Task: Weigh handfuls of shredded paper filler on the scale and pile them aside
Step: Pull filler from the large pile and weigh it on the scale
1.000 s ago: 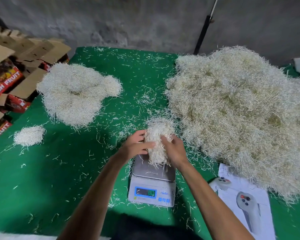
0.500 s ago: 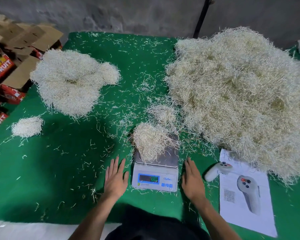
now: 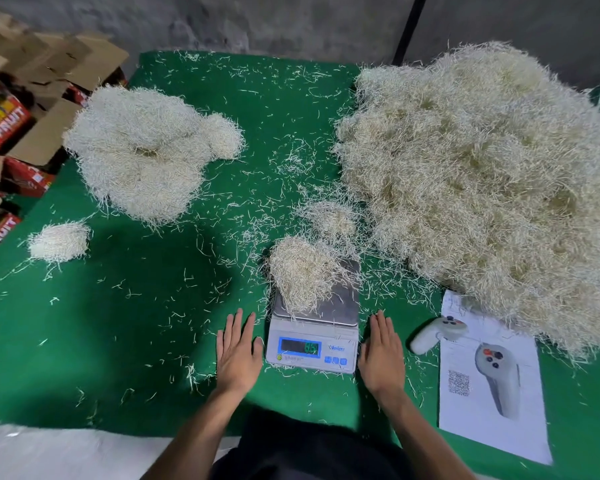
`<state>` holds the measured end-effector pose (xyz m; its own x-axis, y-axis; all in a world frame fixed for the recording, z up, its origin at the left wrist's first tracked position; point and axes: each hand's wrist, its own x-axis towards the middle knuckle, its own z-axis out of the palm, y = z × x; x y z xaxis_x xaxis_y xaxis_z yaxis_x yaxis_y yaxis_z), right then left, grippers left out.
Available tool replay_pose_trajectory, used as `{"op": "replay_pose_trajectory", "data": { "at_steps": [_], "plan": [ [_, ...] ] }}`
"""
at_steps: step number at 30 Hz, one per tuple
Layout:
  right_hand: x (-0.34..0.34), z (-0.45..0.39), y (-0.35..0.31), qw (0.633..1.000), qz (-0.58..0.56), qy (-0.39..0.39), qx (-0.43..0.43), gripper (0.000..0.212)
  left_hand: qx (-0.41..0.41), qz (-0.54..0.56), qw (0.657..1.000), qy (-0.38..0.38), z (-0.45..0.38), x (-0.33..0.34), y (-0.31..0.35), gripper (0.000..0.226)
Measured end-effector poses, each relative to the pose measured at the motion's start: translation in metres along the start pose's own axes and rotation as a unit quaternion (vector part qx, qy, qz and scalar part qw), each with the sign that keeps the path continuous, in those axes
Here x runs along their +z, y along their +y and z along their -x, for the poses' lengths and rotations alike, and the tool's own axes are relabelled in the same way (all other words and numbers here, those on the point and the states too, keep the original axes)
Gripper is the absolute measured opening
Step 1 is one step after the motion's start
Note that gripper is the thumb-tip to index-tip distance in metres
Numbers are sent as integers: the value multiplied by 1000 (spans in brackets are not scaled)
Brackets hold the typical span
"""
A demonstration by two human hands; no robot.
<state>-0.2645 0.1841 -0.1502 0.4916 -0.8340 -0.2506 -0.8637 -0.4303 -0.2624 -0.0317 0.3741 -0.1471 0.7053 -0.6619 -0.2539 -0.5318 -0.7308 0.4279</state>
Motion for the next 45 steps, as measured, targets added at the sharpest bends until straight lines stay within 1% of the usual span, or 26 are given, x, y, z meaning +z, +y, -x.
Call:
{"op": "replay_pose_trajectory", "data": {
  "at_steps": [6,13,19,21,23,25,26,28,29,30,32,33,34,35,37,39,40,42,43,45],
  "plan": [
    [4,0,-2,1000,-1,3,13,63,1,0,1000,-12,0,0,-2,60],
    [7,0,-1,1000,-20,18,4,62,3,5,1000,-17,0,-1,-4,59],
    [6,2,-2,998,-40,39,5,61,11,16,1000,-3,0,-1,-6,59],
    [-6,-3,-4,997,-60,43,16,58,-6,28,1000,4,-4,-4,-1,58],
    [-27,-15,-8,993,-112,44,22,48,-55,95,993,38,-14,-16,15,55],
    [-55,-31,-17,976,-207,66,13,44,-99,220,967,80,-31,-41,42,60],
    [-68,-39,-23,969,-228,93,-10,44,-86,268,955,91,-41,-54,57,66],
    [-90,-56,-41,964,-216,136,-77,44,-9,300,950,91,-61,-74,86,81],
    [-98,-66,-52,964,-201,135,-111,46,38,287,954,74,-71,-81,102,88],
    [-105,-76,-62,968,-178,113,-137,49,83,253,963,46,-80,-87,117,96],
    [-113,-96,-78,975,-114,46,-183,53,161,114,980,-17,-94,-86,140,102],
    [-114,-104,-83,975,-85,16,-206,50,190,41,980,-46,-99,-82,148,100],
    [-115,-111,-86,973,-59,-10,-222,45,205,-10,976,-67,-103,-77,153,94],
    [-116,-118,-88,972,-37,-33,-230,39,211,-37,974,-73,-105,-71,156,85],
    [-121,-128,-89,972,-20,-77,-219,23,212,-50,975,-48,-107,-62,154,66],
    [-137,-134,-91,976,-57,-97,-189,13,198,-31,980,-21,-108,-58,149,53],
    [-147,-136,-92,976,-82,-91,-180,12,187,-17,982,-7,-108,-57,146,49],
    [-175,-143,-99,973,-124,-50,-188,13,170,5,985,23,-107,-56,142,46],
    [-192,-145,-102,969,-163,-25,-185,14,166,10,986,25,-106,-56,141,45],
    [-233,-155,-109,950,-273,32,-150,16,161,14,987,23,-104,-53,139,46]
  ]
}}
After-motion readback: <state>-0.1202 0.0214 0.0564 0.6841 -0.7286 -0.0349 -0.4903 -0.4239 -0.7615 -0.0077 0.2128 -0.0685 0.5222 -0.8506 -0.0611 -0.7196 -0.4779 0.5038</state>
